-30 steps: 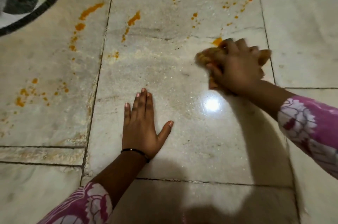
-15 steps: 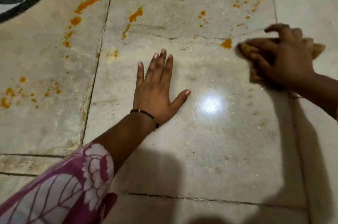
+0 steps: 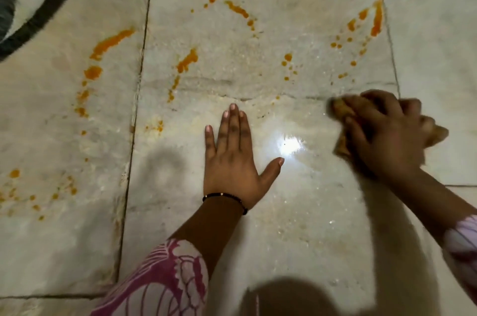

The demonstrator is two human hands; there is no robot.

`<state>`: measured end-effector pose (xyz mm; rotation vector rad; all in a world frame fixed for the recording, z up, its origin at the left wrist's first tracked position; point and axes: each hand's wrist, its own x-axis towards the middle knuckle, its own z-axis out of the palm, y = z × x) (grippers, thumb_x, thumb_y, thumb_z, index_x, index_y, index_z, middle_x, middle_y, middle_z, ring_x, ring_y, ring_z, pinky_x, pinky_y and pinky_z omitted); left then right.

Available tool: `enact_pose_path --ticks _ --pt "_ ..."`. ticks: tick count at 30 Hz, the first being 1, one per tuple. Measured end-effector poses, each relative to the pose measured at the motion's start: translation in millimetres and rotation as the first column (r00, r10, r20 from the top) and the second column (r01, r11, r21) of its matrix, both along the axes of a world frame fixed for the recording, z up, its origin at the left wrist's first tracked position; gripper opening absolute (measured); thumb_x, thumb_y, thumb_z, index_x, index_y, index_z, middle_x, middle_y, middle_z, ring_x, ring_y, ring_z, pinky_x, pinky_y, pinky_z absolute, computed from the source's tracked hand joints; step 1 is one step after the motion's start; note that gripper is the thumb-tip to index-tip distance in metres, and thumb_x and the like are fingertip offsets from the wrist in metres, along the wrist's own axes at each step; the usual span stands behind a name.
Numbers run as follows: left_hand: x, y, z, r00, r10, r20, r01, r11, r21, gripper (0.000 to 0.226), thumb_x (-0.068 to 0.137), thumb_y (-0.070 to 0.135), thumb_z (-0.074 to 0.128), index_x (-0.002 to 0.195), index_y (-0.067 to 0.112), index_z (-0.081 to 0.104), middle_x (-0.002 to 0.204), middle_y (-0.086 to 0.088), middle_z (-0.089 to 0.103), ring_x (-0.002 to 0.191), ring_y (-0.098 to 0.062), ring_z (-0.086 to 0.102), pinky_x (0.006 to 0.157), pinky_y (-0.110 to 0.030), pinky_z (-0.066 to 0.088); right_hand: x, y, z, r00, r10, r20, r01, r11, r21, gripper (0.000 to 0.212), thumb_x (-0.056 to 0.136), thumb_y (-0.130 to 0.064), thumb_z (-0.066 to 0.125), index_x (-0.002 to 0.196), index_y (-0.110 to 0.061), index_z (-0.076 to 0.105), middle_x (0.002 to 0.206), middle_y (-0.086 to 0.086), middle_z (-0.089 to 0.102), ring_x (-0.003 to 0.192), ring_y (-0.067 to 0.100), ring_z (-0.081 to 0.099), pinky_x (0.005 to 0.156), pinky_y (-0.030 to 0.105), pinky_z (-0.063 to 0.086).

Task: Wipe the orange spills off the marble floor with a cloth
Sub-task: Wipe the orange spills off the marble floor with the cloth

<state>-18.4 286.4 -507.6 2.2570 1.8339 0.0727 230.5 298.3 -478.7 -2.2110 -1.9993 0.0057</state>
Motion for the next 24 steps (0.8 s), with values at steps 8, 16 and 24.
enact_pose_path --ticks 8,16,24 --pt "-1 4 5 1.000 -0.003 0.026 0.005 0.998 -0.067 0.097 0.081 0.071 0.030 0.150 0.005 0.011 0.160 -0.009 0.001 0.147 -0.021 0.001 0.117 -0.050 0.003 -97 14 -10 0.939 0.337 0.070 -0.338 0.941 0.005 0.043 0.087 -0.041 0.054 0.130 -0.036 0.055 0.136 -0.005 0.054 0.110 0.034 0.047 0.081 0.044 0.030" --pt "-1 5 6 0.999 0.005 0.037 -0.003 0.998 -0.061 0.100 0.081 0.075 0.029 0.151 0.006 0.010 0.160 -0.009 0.003 0.146 -0.021 0.003 0.116 -0.052 0.006 -44 34 -1 0.998 -0.045 0.038 0.047 0.998 -0.041 0.049 0.087 -0.047 0.041 0.133 -0.035 0.051 0.141 -0.004 0.048 0.109 0.034 0.039 0.080 0.042 0.028" --pt "-3 5 6 0.999 0.002 0.053 0.002 0.997 -0.072 0.100 0.079 0.074 0.035 0.150 0.007 0.013 0.160 -0.008 0.005 0.147 -0.022 0.006 0.116 -0.052 0.007 -86 25 -8 0.956 0.291 0.047 -0.290 0.957 -0.017 0.046 0.089 -0.043 0.053 0.134 -0.038 0.050 0.138 -0.007 0.052 0.107 0.030 0.044 0.079 0.042 0.031"
